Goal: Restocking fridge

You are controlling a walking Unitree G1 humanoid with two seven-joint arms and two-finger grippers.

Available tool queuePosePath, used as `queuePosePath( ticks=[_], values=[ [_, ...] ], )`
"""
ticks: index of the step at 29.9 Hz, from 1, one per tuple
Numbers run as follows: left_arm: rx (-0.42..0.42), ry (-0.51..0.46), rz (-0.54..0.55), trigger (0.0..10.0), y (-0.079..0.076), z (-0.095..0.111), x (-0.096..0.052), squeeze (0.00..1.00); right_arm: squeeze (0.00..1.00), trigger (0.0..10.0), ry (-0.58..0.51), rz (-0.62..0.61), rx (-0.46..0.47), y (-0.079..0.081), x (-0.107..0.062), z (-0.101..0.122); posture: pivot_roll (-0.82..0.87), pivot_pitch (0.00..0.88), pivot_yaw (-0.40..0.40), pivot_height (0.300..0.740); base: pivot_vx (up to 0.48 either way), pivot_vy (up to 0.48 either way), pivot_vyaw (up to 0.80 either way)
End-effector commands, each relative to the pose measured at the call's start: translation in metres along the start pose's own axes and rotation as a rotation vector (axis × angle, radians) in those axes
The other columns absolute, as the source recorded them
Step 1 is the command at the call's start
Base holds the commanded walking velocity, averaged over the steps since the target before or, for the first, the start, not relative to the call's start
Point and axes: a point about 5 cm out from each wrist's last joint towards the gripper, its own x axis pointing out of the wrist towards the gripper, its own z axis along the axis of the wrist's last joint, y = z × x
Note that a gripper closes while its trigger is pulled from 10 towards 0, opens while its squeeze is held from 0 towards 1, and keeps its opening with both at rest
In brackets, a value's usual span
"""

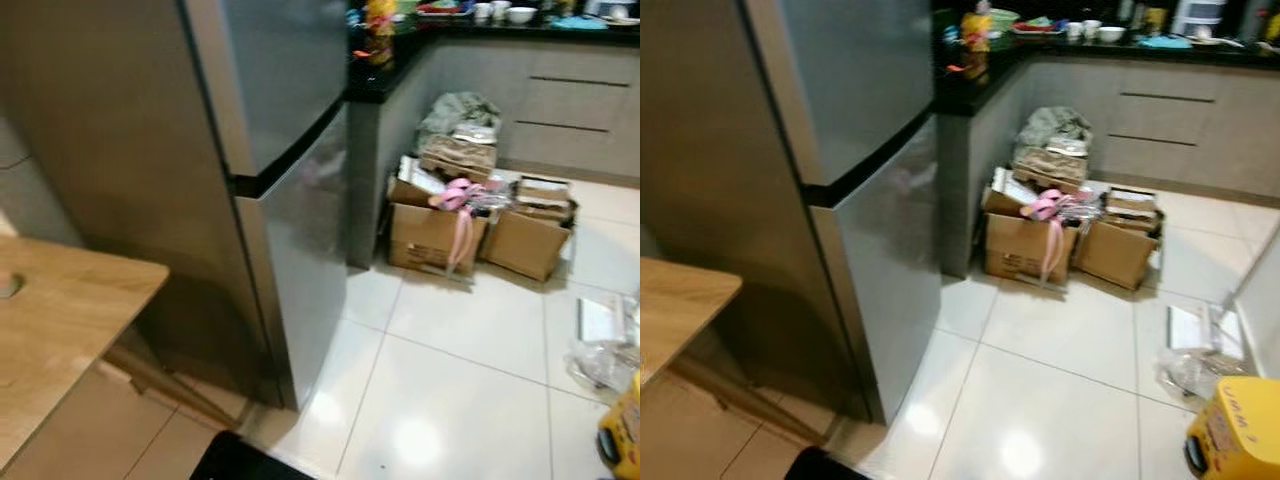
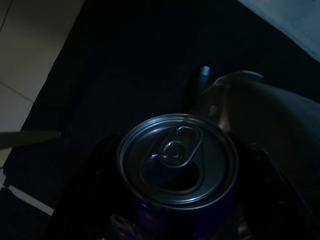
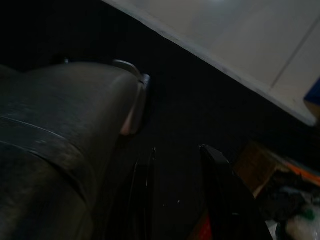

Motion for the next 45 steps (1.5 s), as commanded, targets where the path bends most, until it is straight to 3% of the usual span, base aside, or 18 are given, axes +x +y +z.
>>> queuePosePath(
  ticks=[1, 45],
  values=[
    [0.004, -0.012, 0.020, 10.0, 0.0058, 0.0034, -0.0003, 0.00, 0.00, 10.0, 0.003, 0.010, -0.005, 0.0026, 0.0004, -0.0004, -0.10, 0.000, 0.009, 0.740, 0.000, 0.000, 0.59],
    [0.013, -0.021, -0.020, 10.0, 0.0005, 0.0063, 0.0004, 0.00, 0.00, 10.0, -0.010, 0.001, -0.010, 0.0013, 0.0002, 0.0008, -0.10, 0.000, 0.008, 0.740, 0.000, 0.000, 0.59]
  ],
)
